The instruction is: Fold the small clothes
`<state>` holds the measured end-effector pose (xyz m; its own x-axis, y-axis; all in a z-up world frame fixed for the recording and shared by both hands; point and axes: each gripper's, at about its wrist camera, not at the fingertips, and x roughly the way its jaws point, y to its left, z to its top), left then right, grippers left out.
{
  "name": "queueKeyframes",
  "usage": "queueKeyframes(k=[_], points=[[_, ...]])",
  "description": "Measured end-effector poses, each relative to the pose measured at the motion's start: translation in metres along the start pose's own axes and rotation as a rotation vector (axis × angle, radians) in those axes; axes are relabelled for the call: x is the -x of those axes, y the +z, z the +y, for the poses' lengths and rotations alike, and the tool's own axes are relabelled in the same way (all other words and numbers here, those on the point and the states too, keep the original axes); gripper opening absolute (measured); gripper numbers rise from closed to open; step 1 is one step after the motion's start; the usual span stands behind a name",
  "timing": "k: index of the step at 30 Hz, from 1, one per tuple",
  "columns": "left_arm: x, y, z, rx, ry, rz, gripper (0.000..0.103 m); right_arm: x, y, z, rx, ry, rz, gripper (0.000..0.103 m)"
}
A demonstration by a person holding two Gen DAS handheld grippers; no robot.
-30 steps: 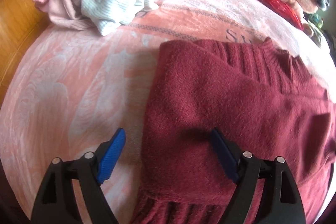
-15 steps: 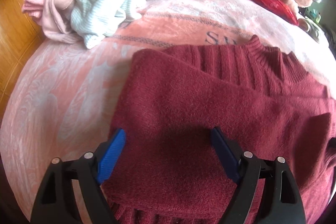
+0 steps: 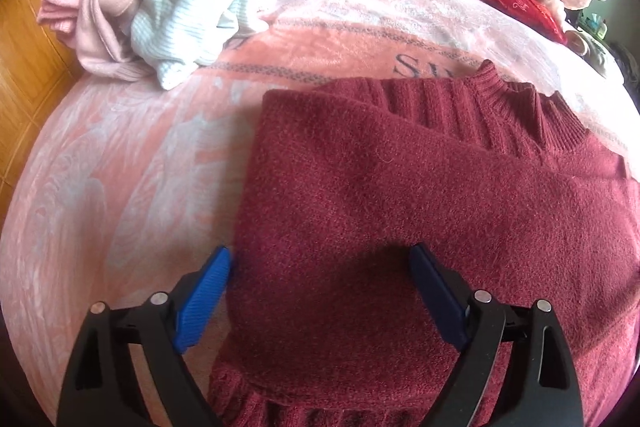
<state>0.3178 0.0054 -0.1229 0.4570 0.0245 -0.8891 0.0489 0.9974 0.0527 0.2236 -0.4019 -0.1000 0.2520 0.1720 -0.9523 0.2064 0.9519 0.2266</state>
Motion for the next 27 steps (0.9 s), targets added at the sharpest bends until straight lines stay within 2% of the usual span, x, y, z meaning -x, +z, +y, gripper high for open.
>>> queueKeyframes(k=[2, 4, 5, 9, 13, 14, 17, 19, 20, 22, 24, 26, 27], points=[[0.002, 0.002, 0.002, 0.013, -0.008, 0.001, 0.091, 0.015, 0.005, 0.005, 0.013, -0.019, -0.037, 0.015], [0.006, 0.003, 0.002, 0.018, -0.011, -0.007, 0.091, 0.034, 0.008, 0.013, 0.049, -0.054, -0.099, 0.016], [0.008, 0.004, 0.0, 0.017, -0.013, -0.012, 0.091, 0.04, 0.009, 0.016, 0.062, -0.036, -0.108, 0.016], [0.016, 0.004, -0.012, -0.016, -0.035, -0.029, 0.091, 0.032, 0.008, 0.03, 0.067, 0.08, -0.07, 0.016], [0.0, -0.001, -0.023, -0.081, -0.051, 0.028, 0.093, -0.006, 0.007, 0.03, 0.047, 0.002, 0.008, 0.013], [-0.004, -0.003, -0.021, -0.084, -0.055, 0.023, 0.097, -0.014, 0.004, 0.025, 0.039, 0.011, 0.015, 0.012], [-0.01, -0.004, -0.011, -0.053, -0.109, 0.016, 0.1, -0.015, 0.004, 0.018, 0.002, 0.052, 0.005, 0.012], [-0.004, -0.001, -0.004, -0.029, -0.14, 0.024, 0.099, -0.003, 0.003, 0.017, -0.02, 0.083, -0.012, 0.016], [0.001, -0.001, -0.002, -0.016, -0.157, 0.03, 0.099, 0.004, 0.0, 0.016, -0.032, 0.094, -0.017, 0.022], [0.016, -0.003, 0.006, 0.0, -0.209, 0.053, 0.099, 0.022, -0.012, 0.017, -0.009, 0.079, -0.013, 0.028], [0.034, -0.015, 0.014, -0.028, -0.236, 0.084, 0.099, 0.04, -0.031, 0.022, 0.037, 0.056, -0.02, 0.035], [0.049, -0.033, 0.021, -0.081, -0.236, 0.119, 0.099, 0.059, -0.059, 0.025, 0.084, 0.053, -0.01, 0.051], [0.058, -0.046, 0.026, -0.106, -0.24, 0.132, 0.099, 0.067, -0.074, 0.026, 0.109, 0.052, -0.004, 0.052]])
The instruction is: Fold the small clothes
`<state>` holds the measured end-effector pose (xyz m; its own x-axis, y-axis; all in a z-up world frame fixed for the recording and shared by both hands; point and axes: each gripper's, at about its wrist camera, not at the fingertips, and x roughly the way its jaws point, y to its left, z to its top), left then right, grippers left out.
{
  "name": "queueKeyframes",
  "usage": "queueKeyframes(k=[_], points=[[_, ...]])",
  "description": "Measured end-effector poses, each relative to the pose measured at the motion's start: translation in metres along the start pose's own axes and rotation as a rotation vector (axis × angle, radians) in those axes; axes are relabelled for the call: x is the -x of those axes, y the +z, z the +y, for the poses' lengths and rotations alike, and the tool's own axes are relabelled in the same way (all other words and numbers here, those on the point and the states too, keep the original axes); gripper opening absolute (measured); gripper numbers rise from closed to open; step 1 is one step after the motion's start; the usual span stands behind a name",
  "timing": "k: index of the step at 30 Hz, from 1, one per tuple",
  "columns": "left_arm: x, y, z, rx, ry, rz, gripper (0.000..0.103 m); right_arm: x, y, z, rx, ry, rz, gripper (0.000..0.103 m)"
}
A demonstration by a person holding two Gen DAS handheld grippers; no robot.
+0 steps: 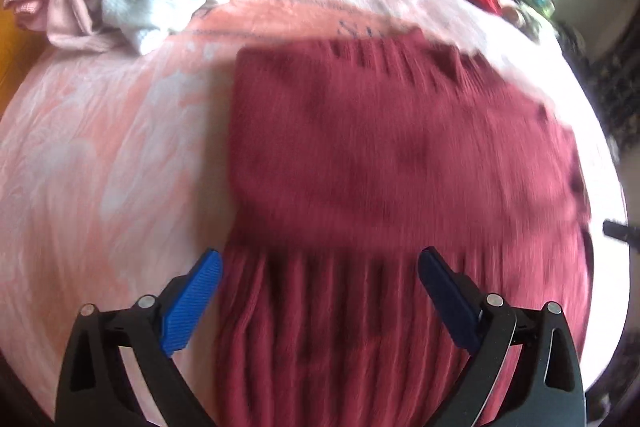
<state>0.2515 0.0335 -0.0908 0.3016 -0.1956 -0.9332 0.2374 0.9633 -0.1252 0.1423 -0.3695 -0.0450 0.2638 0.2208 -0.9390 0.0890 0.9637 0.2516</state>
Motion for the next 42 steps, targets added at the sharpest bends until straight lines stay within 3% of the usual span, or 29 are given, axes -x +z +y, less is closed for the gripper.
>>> queueKeyframes(k=[5, 7, 11, 16, 18, 22, 26, 32, 37, 39, 40, 41, 42], points=[[0.03, -0.083, 0.023, -0.038, -0.05, 0.07, 0.099, 0.023, -0.088, 0.006, 0.057, 0.02, 0.061, 0.058], [0.036, -0.111, 0.032, -0.038, -0.026, 0.107, 0.099, 0.025, -0.117, 0.005, 0.054, 0.007, 0.092, 0.064], [0.041, -0.148, 0.043, -0.053, 0.036, 0.15, 0.099, 0.028, -0.165, -0.008, 0.006, -0.02, 0.119, 0.064], [0.034, -0.185, 0.051, -0.021, -0.013, 0.249, 0.099, 0.021, -0.208, -0.02, -0.103, 0.049, 0.161, 0.066], [0.028, -0.202, 0.049, -0.04, -0.038, 0.296, 0.099, 0.014, -0.215, -0.017, -0.098, 0.04, 0.189, 0.067], [0.035, -0.215, 0.037, -0.143, -0.021, 0.278, 0.099, 0.006, -0.236, -0.014, -0.14, 0.052, 0.225, 0.069], [0.038, -0.217, 0.042, -0.079, -0.058, 0.292, 0.099, 0.001, -0.246, -0.002, -0.138, 0.074, 0.244, 0.072], [0.04, -0.228, 0.037, -0.072, -0.059, 0.317, 0.099, -0.009, -0.258, 0.018, -0.087, 0.045, 0.26, 0.072], [0.04, -0.226, 0.021, -0.061, -0.103, 0.3, 0.094, -0.011, -0.261, 0.032, -0.01, 0.009, 0.259, 0.049], [0.043, -0.229, 0.011, -0.069, -0.112, 0.288, 0.082, -0.01, -0.261, 0.033, -0.012, 0.028, 0.254, 0.028], [0.046, -0.229, 0.008, -0.069, -0.116, 0.274, 0.075, -0.009, -0.261, 0.033, -0.027, 0.052, 0.255, 0.021], [0.049, -0.231, 0.001, -0.062, -0.125, 0.265, 0.061, -0.008, -0.26, 0.032, -0.038, 0.078, 0.256, 0.014], [0.053, -0.231, 0.001, -0.054, -0.129, 0.26, 0.054, -0.003, -0.263, 0.026, -0.038, 0.089, 0.252, 0.013]])
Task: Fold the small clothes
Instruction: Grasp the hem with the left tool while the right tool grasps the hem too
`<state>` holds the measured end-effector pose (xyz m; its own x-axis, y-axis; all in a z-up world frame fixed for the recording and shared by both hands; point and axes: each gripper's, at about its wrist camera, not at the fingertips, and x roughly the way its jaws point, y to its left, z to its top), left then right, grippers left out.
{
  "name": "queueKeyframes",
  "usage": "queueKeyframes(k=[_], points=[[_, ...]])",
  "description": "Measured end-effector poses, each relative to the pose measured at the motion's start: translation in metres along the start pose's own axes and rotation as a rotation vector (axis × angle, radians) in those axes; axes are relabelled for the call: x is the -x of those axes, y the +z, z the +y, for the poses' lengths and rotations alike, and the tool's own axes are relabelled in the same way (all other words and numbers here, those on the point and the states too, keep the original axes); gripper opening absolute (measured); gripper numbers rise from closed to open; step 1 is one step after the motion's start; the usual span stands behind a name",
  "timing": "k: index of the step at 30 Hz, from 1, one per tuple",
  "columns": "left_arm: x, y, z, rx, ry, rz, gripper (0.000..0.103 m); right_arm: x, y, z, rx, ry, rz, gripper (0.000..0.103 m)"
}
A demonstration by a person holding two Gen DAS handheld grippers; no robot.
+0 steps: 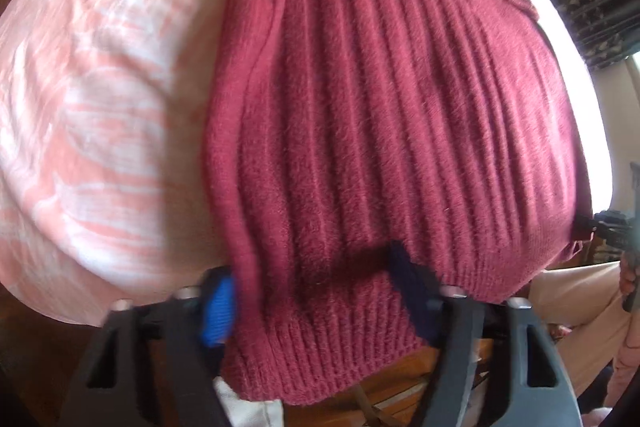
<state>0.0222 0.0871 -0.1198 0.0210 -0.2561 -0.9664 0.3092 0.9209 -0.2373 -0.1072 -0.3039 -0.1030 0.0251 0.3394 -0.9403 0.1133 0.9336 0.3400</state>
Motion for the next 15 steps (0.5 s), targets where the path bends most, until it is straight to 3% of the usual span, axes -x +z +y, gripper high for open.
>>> queueKeyframes(k=[4, 9, 15], points=[[0.013, 0.006, 0.004, 0.066, -0.098, -0.049, 0.018, 0.019, 0.001, 0.002, 0.014, 0.102, -0.042, 0.012], [0.051, 0.024, 0.008, 0.081, -0.219, -0.17, 0.016, 0.058, 0.013, 0.004, 0.008, 0.258, -0.156, 0.011], [0.092, 0.063, 0.013, 0.103, -0.285, -0.33, 0.016, 0.1, 0.059, -0.001, -0.021, 0.325, -0.258, 0.011]])
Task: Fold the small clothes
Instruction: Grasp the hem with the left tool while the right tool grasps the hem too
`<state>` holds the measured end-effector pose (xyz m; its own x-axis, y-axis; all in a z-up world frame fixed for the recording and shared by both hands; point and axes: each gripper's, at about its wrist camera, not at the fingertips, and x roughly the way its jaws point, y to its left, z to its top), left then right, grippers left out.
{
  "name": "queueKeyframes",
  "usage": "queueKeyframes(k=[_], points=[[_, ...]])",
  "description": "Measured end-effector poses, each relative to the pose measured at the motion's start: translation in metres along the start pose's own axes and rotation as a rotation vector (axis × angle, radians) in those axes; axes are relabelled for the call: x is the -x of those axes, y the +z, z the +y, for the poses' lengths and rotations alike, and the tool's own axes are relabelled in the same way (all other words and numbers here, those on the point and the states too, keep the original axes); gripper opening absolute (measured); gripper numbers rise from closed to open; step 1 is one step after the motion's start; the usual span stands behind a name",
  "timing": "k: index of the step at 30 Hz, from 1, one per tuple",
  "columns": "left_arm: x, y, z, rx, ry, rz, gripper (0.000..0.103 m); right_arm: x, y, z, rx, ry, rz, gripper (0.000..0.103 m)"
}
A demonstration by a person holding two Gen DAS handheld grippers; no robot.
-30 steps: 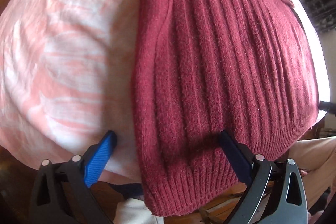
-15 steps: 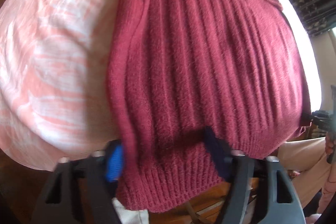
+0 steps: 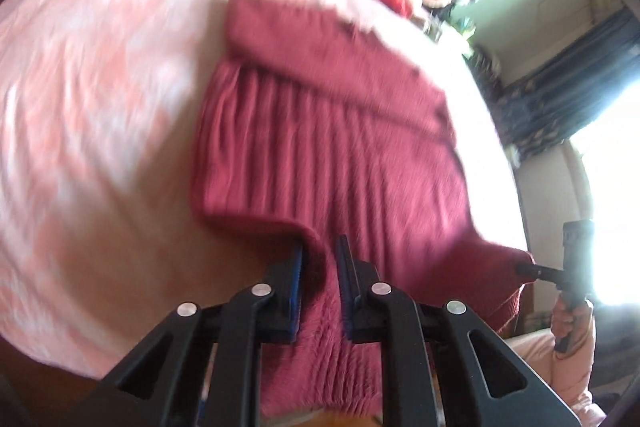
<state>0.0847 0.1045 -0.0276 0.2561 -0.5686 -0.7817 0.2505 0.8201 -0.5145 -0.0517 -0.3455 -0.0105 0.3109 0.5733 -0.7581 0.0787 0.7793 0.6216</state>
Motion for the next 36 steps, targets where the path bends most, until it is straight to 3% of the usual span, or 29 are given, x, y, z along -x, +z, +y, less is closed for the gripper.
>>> queueKeyframes(k=[5, 8, 10, 12, 14, 17, 22, 25, 27, 28, 31, 36], points=[[0.0, 0.055, -0.003, 0.056, -0.026, -0.123, 0.016, -0.003, 0.061, 0.001, -0.041, -0.034, -0.039, 0.01], [-0.012, 0.079, -0.002, 0.02, 0.029, -0.083, 0.016, -0.016, 0.091, -0.009, -0.098, -0.061, -0.05, 0.01], [-0.021, 0.081, 0.013, 0.073, 0.025, 0.034, 0.025, -0.026, 0.108, -0.016, -0.126, -0.07, -0.047, 0.009], [-0.027, 0.064, 0.031, 0.156, -0.013, 0.116, 0.039, -0.034, 0.114, -0.02, -0.144, -0.066, -0.038, 0.009], [-0.034, 0.041, 0.041, 0.182, -0.008, 0.2, 0.063, -0.04, 0.112, -0.025, -0.15, -0.07, -0.009, 0.009], [-0.04, 0.001, 0.055, 0.182, 0.041, 0.297, 0.065, -0.037, 0.106, -0.024, -0.111, -0.083, 0.003, 0.009], [-0.06, -0.034, 0.078, 0.254, 0.062, 0.405, 0.069, -0.033, 0.098, -0.027, -0.124, -0.089, -0.003, 0.009], [-0.066, -0.042, 0.077, 0.269, 0.05, 0.403, 0.07, -0.031, 0.096, -0.023, -0.108, -0.097, -0.009, 0.009], [-0.066, -0.047, 0.071, 0.245, 0.043, 0.397, 0.06, -0.029, 0.094, -0.019, -0.091, -0.101, -0.013, 0.009], [-0.067, -0.05, 0.068, 0.238, 0.033, 0.398, 0.039, -0.029, 0.094, -0.017, -0.083, -0.105, -0.014, 0.009], [-0.069, -0.048, 0.058, 0.208, 0.046, 0.37, 0.015, -0.031, 0.094, -0.013, -0.079, -0.106, -0.015, 0.009], [-0.048, -0.023, 0.042, 0.186, -0.002, 0.246, 0.011, -0.027, 0.095, -0.012, -0.069, -0.098, -0.015, 0.009]])
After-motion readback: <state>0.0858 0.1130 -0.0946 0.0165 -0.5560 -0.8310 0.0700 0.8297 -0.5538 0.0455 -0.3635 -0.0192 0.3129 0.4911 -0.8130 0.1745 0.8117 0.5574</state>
